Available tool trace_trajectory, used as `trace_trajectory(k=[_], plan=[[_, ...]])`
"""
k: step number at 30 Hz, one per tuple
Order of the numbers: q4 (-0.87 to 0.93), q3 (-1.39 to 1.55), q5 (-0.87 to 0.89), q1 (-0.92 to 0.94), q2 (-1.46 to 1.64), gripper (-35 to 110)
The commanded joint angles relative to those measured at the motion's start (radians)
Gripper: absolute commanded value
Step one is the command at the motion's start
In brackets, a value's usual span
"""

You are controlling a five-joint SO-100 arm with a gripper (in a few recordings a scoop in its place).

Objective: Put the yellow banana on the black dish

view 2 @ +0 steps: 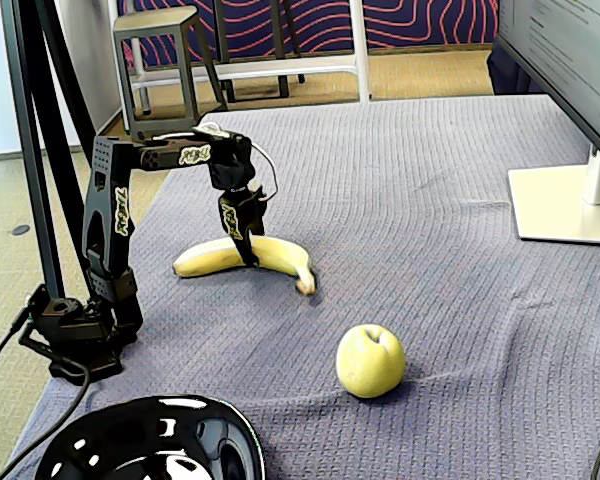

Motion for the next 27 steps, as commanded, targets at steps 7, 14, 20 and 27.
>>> trace_trajectory(k=[7,14,20,27], plan=[[0.0,-0.038,0.04,0.011,0.021,0],[0.063,-0.08,0.071,-0.002,0.129,0],[0.132,-0.103,0.078,-0.005,0.233,0],[0.161,-0.095,0.189,0.04,0.4,0]])
